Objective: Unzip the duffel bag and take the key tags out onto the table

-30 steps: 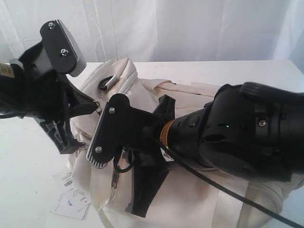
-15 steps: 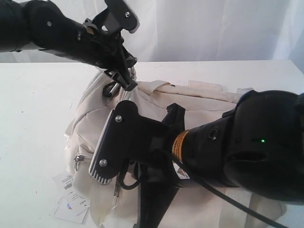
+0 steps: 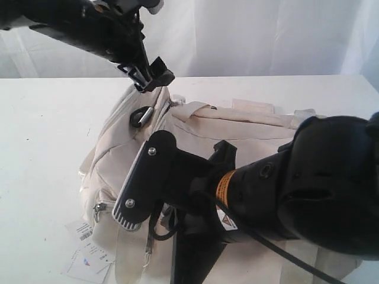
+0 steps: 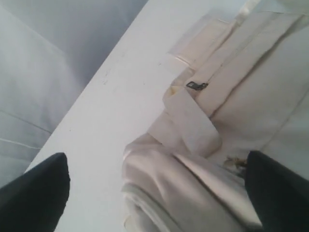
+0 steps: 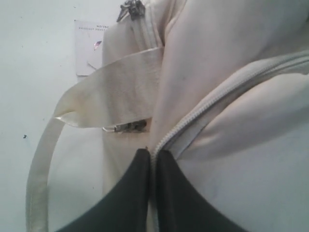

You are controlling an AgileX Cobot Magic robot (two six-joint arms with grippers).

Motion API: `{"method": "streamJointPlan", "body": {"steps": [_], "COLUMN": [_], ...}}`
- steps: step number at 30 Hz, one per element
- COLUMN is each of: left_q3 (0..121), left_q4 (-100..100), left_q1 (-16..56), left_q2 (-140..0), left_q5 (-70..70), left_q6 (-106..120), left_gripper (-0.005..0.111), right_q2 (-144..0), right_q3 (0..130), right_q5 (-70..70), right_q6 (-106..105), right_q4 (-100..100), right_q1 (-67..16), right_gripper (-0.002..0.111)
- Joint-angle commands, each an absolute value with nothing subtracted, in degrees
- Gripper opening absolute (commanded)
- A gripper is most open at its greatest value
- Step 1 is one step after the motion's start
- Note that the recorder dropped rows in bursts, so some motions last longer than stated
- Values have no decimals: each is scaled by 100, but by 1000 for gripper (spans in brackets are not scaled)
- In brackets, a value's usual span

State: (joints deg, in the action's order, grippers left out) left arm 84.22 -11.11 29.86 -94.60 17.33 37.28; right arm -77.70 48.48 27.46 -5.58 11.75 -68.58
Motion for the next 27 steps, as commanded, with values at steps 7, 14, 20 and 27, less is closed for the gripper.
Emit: {"method": "streamJointPlan", "body": {"steps": [7,14,20,27], "left_q3": [8475,7910,6631,5600], "left_q4": [1268,900,264,-321], "left_q1": [2978,2978,2978,2988], "left_q2": [-8140,-7561,-7152,-7139], "left_q5": [5319,6817,5622,4578], "left_q6": [1307,1362,1668,1654], "left_gripper": [63,0,0,0], "right_q2": [-7459,-6881,-6824,-6936], "right_q3": [5321,5668,5556,5012], "right_q5": [3471,4619,4854,4525], "right_q6": [-469,-466,-86,-122], "right_q4": [985,1776,1785,2148], "right_q1": [-6906,-6906,-6906,-6906], "right_gripper": [51,60,60,60]}}
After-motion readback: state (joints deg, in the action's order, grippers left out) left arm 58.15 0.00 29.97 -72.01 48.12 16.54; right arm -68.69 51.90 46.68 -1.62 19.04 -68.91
